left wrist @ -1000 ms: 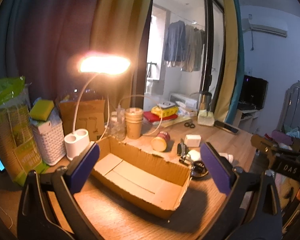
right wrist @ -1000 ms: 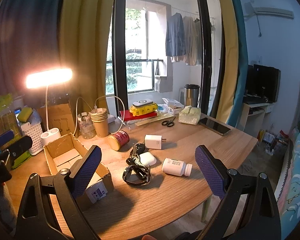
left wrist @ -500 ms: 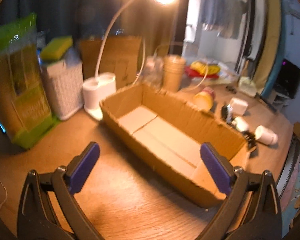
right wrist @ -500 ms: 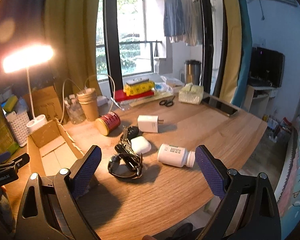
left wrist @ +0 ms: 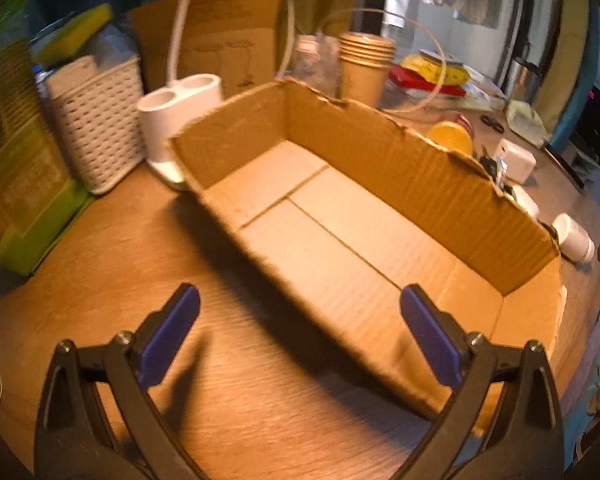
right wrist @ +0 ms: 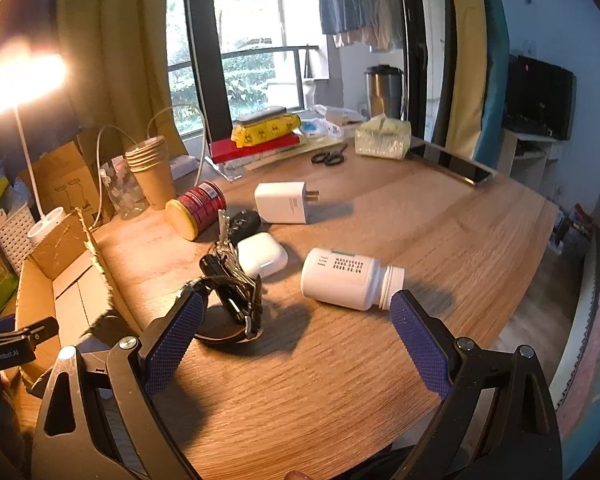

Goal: Organize rigid objects
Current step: 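Move the left tool to the cardboard box wall and grip its edge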

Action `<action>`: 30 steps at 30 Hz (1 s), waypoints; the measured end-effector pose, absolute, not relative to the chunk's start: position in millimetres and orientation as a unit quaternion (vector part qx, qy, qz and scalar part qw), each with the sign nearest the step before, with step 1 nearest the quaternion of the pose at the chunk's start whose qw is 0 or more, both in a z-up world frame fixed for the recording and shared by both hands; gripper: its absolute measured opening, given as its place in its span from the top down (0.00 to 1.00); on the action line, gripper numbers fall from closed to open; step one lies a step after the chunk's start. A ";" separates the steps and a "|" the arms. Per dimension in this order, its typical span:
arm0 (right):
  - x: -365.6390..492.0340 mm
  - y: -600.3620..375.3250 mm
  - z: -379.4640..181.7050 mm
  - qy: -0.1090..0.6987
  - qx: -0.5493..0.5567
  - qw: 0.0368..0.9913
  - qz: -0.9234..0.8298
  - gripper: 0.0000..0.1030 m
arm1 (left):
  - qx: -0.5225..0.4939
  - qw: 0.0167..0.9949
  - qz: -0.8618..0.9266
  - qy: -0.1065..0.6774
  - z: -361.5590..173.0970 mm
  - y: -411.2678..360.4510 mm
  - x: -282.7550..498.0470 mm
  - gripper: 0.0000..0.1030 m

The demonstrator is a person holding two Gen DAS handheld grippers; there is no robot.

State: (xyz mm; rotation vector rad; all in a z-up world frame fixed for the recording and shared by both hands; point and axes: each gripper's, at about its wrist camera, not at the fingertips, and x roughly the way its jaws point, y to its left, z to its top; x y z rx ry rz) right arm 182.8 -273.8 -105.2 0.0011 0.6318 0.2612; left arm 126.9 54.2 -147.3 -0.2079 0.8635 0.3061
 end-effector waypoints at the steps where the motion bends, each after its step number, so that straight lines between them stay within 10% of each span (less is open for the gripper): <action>1: 184.8 -274.7 -106.3 0.312 0.004 0.942 0.127 0.06 | -0.099 0.893 0.136 0.418 -147.6 52.7 129.8 0.20; 16: 182.9 -285.5 -112.4 0.324 0.014 0.940 0.107 0.06 | 0.028 0.889 0.022 0.456 -147.7 48.9 185.4 0.71; 23: 181.1 -275.2 -114.4 0.331 0.009 0.938 0.106 0.06 | 0.050 0.891 -0.018 0.451 -133.5 55.0 195.9 0.65; 27: 181.0 -264.4 -114.8 0.332 -0.002 0.936 0.116 0.06 | -0.001 0.893 -0.012 0.450 -127.1 53.2 168.0 0.36; 30: 181.1 -254.2 -114.1 0.331 -0.012 0.935 0.128 0.06 | -0.019 0.889 -0.023 0.457 -133.4 44.1 147.9 0.35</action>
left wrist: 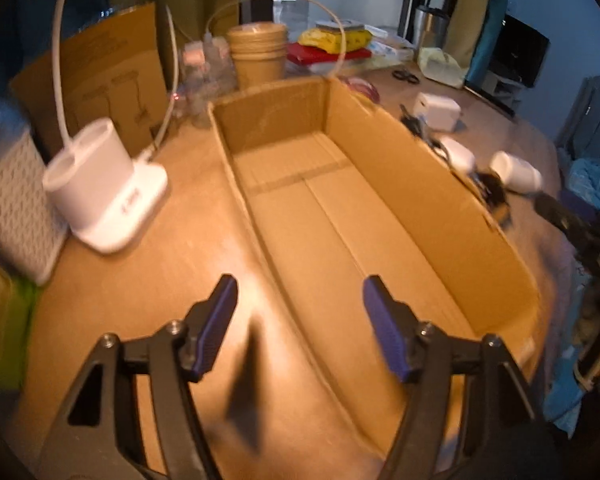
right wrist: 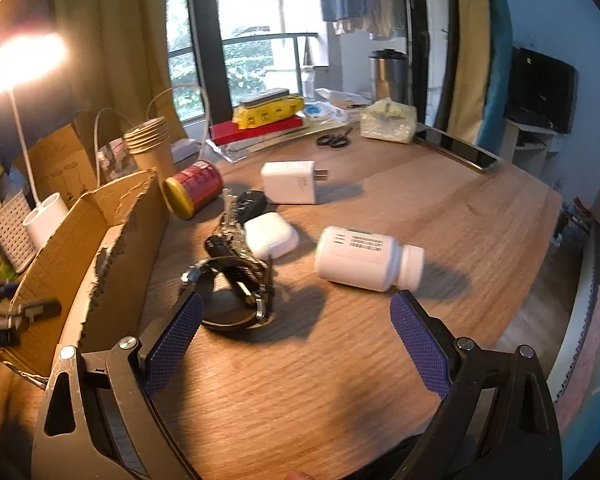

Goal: Organize rigid objects
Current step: 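Move the left tool to the cardboard box wall and grip its edge, then grasp the black wristwatch with the right tool while the left tool holds the box edge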

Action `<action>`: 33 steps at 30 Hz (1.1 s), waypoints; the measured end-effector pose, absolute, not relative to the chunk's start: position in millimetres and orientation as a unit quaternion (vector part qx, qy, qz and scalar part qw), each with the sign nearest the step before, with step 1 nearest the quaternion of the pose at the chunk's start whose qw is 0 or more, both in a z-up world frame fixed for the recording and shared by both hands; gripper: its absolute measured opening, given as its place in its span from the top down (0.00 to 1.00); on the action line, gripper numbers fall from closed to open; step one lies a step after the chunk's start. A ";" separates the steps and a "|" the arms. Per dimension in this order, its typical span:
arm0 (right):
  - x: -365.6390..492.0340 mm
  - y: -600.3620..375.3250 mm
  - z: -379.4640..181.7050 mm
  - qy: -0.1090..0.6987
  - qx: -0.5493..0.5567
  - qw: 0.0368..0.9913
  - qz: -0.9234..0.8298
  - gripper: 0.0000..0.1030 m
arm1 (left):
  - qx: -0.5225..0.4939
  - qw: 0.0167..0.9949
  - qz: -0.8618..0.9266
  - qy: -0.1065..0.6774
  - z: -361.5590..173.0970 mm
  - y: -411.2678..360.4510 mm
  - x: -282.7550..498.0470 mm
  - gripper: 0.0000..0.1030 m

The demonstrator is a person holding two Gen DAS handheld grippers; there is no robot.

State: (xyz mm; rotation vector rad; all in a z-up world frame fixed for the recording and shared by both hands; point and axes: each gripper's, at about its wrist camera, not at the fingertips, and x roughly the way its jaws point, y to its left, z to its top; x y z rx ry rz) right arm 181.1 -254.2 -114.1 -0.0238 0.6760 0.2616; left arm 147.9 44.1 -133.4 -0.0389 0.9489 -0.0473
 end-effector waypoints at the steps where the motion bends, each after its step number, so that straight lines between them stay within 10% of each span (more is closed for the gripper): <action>1: 181.7 -251.6 -114.2 0.331 -0.012 0.934 0.133 0.06 | -0.017 0.888 -0.033 0.459 -138.5 39.8 143.9 0.35; 7: 191.7 -236.4 -117.6 0.333 -0.008 0.931 0.153 0.06 | -0.007 0.888 -0.038 0.458 -151.4 49.3 155.0 0.84; 31: 202.2 -183.1 -125.0 0.335 -0.051 0.922 0.188 0.07 | -0.052 0.909 -0.046 0.411 -153.9 78.5 163.2 0.92; 33: 203.5 -178.9 -127.3 0.339 -0.054 0.920 0.191 0.23 | -0.057 0.908 -0.044 0.412 -153.9 78.3 163.4 0.92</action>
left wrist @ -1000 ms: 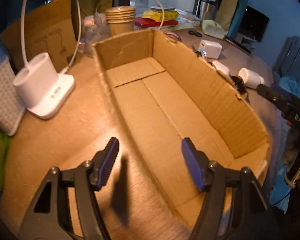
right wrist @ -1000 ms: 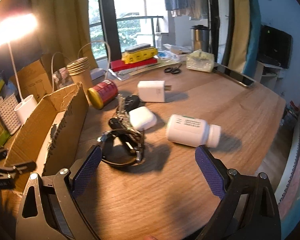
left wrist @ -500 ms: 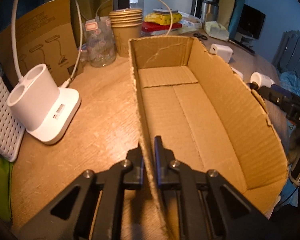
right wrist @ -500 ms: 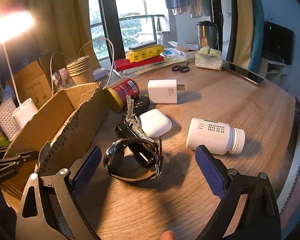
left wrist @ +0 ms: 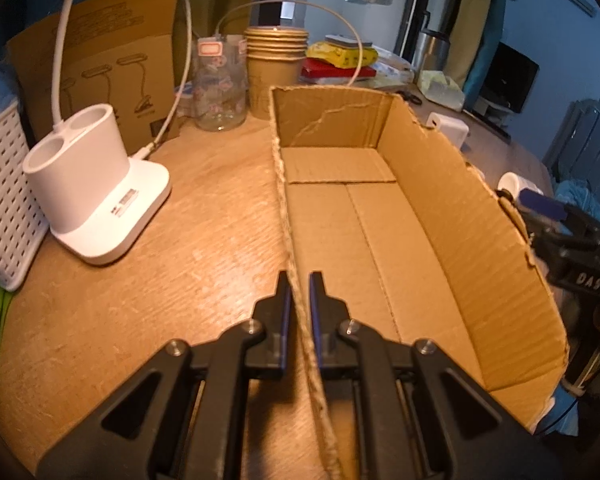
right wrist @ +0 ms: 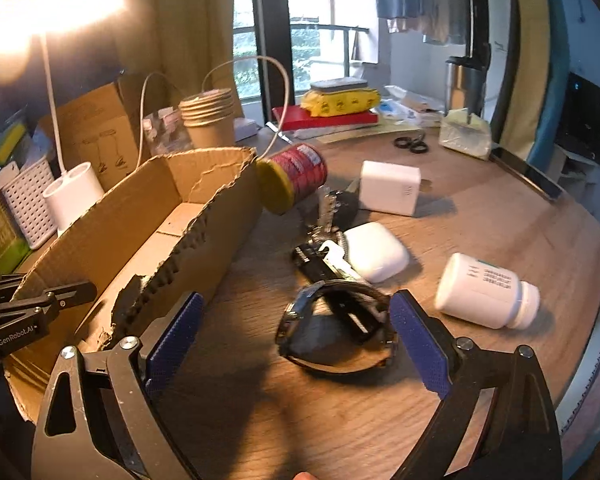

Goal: Organize rigid objects
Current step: 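Grasp the black wristwatch with the right tool while the left tool holds the box edge, then carry the wristwatch into the box with the right tool and release it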

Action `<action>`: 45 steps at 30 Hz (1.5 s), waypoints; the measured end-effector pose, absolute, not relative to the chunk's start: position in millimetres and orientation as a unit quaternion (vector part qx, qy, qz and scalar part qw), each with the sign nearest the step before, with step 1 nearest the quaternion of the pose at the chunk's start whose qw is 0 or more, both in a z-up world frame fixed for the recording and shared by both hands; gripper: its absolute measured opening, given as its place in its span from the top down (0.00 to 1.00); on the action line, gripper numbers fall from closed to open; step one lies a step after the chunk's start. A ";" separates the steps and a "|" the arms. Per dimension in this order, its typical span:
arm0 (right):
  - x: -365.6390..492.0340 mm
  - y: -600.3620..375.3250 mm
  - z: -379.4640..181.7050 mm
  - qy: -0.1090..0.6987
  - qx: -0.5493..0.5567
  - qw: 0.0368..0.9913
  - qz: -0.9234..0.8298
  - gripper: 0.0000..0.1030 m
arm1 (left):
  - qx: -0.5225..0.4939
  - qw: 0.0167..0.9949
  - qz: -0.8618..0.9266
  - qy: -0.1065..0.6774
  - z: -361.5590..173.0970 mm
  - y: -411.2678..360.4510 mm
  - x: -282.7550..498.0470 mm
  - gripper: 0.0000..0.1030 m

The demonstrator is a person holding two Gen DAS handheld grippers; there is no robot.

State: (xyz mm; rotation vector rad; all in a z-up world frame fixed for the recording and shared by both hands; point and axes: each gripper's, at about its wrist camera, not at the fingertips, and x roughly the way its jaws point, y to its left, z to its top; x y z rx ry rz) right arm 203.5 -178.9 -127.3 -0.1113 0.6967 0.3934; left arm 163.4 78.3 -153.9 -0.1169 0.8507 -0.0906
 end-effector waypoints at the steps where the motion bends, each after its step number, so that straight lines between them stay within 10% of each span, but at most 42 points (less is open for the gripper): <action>1: 204.7 -177.2 -128.9 0.342 -0.057 0.919 0.188 0.30 | -0.056 0.908 -0.043 0.412 -153.9 77.6 163.4 0.92; 18: 215.3 -168.8 -143.0 0.365 -0.074 0.911 0.178 0.89 | -0.057 0.906 -0.041 0.418 -156.5 76.9 163.6 0.91; 45: 163.6 -155.8 -79.0 0.295 -0.065 0.923 0.238 0.90 | -0.040 0.909 -0.032 0.413 -153.7 72.9 161.8 0.91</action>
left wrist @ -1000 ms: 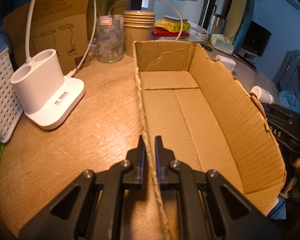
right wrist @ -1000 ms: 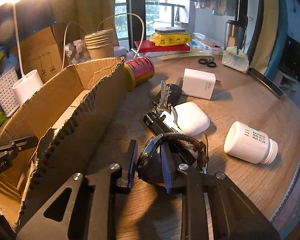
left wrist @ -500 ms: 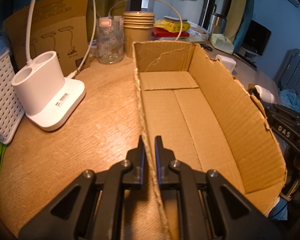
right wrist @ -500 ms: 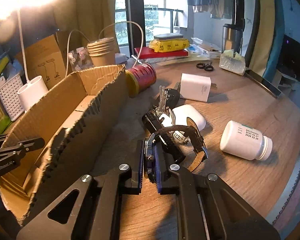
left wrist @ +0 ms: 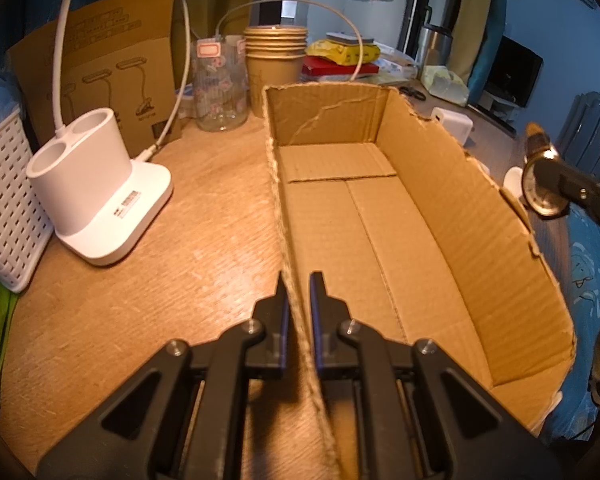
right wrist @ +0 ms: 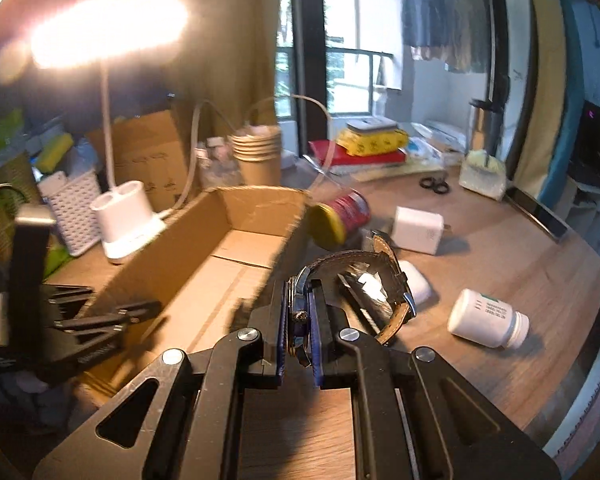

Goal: Organize rigid objects
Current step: 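Carry the wristwatch into the box with the right tool and release it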

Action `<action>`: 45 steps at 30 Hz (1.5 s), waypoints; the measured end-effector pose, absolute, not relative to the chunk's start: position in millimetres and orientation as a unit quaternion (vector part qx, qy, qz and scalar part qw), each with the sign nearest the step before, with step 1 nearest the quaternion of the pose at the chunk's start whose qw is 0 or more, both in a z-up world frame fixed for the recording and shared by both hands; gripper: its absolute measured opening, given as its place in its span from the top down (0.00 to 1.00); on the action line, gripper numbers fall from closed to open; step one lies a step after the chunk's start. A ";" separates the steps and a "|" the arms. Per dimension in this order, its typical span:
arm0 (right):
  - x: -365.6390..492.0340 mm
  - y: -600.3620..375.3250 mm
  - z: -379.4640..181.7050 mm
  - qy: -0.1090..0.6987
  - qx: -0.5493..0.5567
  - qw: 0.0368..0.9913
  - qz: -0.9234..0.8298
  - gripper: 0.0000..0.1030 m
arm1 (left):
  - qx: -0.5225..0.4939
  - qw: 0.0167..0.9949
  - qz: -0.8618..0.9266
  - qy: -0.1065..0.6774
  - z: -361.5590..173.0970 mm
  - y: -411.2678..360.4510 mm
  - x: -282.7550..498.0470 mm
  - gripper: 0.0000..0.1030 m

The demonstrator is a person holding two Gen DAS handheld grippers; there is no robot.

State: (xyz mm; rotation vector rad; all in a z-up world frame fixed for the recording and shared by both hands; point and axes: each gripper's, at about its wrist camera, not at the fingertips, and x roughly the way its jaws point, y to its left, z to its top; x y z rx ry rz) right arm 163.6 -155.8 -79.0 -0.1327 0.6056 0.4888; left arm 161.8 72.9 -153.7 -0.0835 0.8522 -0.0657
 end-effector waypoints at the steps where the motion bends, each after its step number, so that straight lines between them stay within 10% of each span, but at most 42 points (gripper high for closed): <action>1: 161.5 -153.5 -76.7 0.292 -0.065 0.923 0.243 0.90 | -0.040 0.909 -0.032 0.413 -153.6 72.7 161.8 0.91; 45: 130.8 -68.7 -119.1 0.367 -0.173 0.832 0.379 0.90 | -0.039 0.910 -0.031 0.413 -153.6 70.0 160.2 0.91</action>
